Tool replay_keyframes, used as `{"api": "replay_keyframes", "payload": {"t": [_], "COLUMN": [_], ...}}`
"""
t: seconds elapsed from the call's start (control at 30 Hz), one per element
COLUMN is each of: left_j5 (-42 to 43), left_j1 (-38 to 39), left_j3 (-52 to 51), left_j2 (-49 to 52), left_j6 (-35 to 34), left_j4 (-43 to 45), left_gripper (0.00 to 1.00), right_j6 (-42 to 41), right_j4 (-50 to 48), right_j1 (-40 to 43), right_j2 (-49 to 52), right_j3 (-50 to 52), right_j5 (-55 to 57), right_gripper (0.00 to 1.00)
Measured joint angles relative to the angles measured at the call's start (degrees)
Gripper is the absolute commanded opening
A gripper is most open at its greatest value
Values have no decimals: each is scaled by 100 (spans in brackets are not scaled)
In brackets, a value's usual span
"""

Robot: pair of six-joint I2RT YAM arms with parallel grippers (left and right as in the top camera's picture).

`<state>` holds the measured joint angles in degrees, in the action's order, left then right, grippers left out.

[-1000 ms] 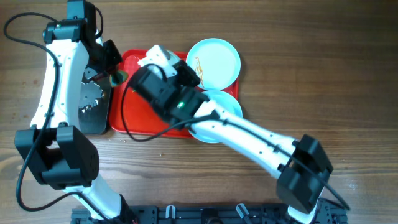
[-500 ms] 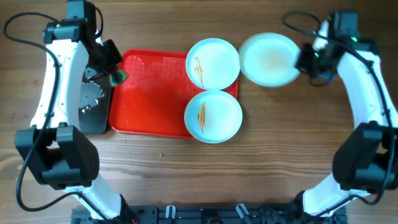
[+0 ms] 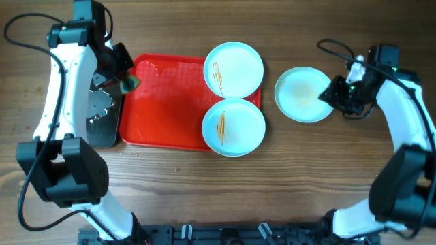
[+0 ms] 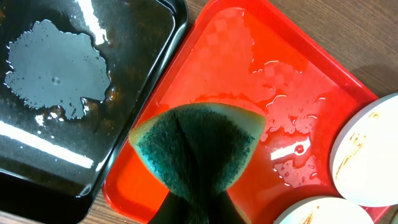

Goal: Clean dirty plates on tray and stack at the side
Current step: 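Grasp the left plate rim with the right gripper and pull it center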

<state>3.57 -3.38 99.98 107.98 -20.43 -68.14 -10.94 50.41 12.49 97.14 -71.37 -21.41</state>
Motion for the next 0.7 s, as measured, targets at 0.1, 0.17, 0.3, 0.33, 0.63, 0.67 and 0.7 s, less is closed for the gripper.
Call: {"api": "replay_keyframes", "payload": {"t": [0.1,0.17,0.3,0.33,0.63,0.67,0.7], "left_j5": [24,70,118,131,149,149,151], "left_j1": [11,57,304,339,350,350,350], "left_j3": [0,0,-39,-42,-46,-46,-46], "left_j2": [0,0,2,2,2,2,2], "left_j6": [136,393,866,914,990,990,988], "left_j4": [50,63,101,144,173,170,173], "left_gripper": [4,4,4,4,4,4,4], "right_j6": [74,-129,-852,-994,-1283,-1279,-1270], "right_j4": [361,315,-227,-365,-1119,-1158,-1147], "right_j1": [-804,-1443,-2470,-2618,-3244,-3254,-3257], "right_j2": [-315,-315,-297,-297,339,337,337], "right_j3": [-83,105,802,927,1285,1283,1274], "right_j5": [-313,-275,201,358,815,809,796], "right_gripper": [38,38,38,38,4,4,4]}}
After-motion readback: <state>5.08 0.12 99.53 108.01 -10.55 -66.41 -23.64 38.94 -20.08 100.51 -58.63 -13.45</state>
